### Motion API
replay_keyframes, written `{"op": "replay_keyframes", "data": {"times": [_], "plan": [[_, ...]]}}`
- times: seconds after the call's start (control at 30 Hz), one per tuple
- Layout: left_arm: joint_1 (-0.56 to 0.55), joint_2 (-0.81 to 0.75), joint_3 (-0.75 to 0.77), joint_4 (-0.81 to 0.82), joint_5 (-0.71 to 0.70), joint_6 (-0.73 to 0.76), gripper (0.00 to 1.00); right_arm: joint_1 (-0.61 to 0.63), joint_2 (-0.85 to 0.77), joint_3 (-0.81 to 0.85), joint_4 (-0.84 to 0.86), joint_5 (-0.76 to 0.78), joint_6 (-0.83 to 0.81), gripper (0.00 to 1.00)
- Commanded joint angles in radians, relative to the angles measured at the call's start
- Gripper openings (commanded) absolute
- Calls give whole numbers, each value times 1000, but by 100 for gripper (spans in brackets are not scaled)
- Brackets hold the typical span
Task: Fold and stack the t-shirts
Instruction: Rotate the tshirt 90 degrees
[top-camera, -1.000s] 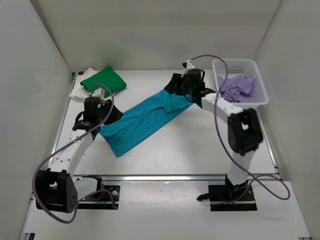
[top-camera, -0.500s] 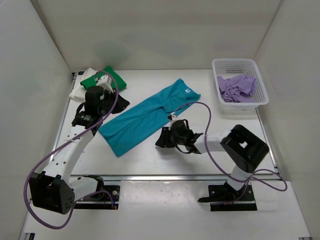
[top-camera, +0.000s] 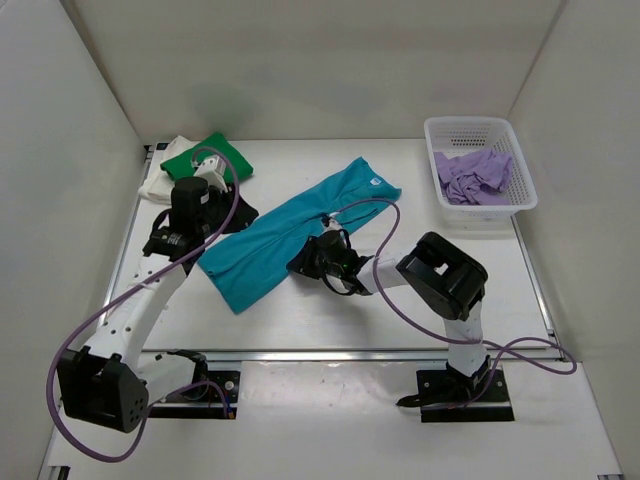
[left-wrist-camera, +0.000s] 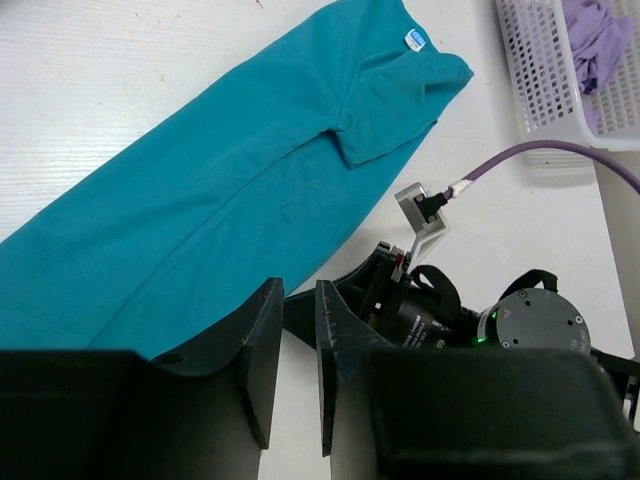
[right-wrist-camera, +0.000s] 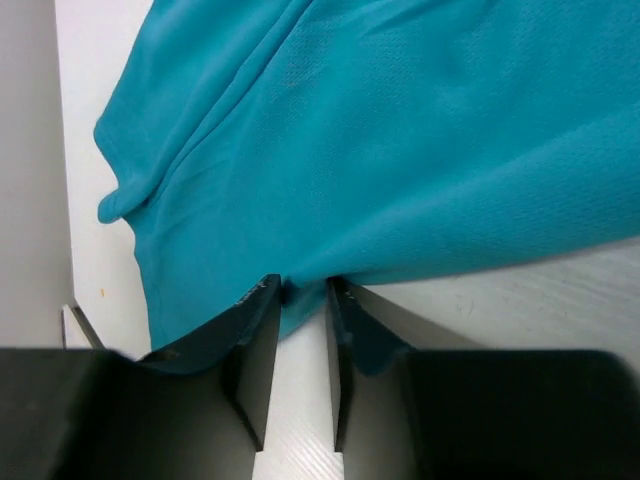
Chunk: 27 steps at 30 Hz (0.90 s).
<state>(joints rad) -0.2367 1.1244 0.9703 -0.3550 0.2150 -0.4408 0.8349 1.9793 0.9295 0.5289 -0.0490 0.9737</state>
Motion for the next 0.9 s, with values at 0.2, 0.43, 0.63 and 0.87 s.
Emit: {"op": "replay_keyframes", "data": {"times": [0.2,0.43,0.63,0.87], "plan": [[-68,78,41,-27,-66,76,34,-40,5,-111,-26,-18,33,0],[-150,282,149,-32,-77,111,46,-120,-249,-406,-12,-129,-87,0],[-168,533,303,-1,-42,99,58,-227,-450,-574,-145,-224,-214,0],[-193,854,606,7,-32,142,67,-284,-563,-597,-236,-261,-270,7]]}}
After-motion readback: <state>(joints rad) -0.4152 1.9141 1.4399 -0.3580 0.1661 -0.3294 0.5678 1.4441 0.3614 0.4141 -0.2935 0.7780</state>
